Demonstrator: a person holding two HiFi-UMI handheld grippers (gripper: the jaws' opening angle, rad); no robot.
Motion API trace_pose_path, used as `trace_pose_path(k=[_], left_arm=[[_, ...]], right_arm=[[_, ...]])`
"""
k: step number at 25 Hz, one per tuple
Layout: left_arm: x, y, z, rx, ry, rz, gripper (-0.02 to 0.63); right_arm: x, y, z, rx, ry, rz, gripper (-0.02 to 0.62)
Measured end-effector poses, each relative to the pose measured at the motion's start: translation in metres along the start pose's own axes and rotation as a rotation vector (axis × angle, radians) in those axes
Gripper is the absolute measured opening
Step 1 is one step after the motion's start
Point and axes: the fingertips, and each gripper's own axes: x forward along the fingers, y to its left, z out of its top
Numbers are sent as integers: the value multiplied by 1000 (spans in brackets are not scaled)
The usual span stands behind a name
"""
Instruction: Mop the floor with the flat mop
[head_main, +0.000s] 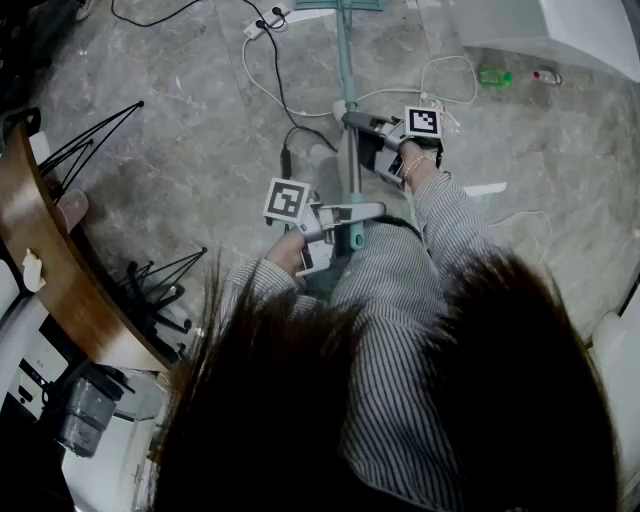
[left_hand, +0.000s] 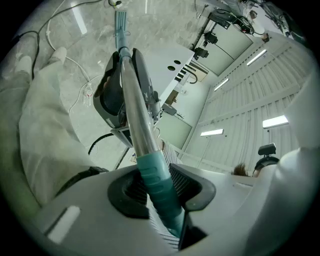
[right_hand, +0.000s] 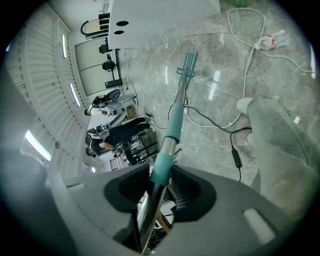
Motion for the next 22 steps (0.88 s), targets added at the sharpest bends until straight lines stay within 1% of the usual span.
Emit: trace_pose_path(k=[4,8,13,17,22], left_arm=[[2,-3,-3,-6,8,1,120],[3,-5,-6,-9,26,2,118],[2,-7,-6,-18,43,11,116],[3,-13,-7,-18,49,-1,115],[4,-18,-9,-6,47,-20,117]], right_arm=[[-2,2,-1,15,-27,7,138],[-4,3,-2,5,-30,8,138],[-3,4,-1,23,-50,13,137],[-5,9,-3,30,-59,19,136],[-8,13,-2,49,-80,58,135]])
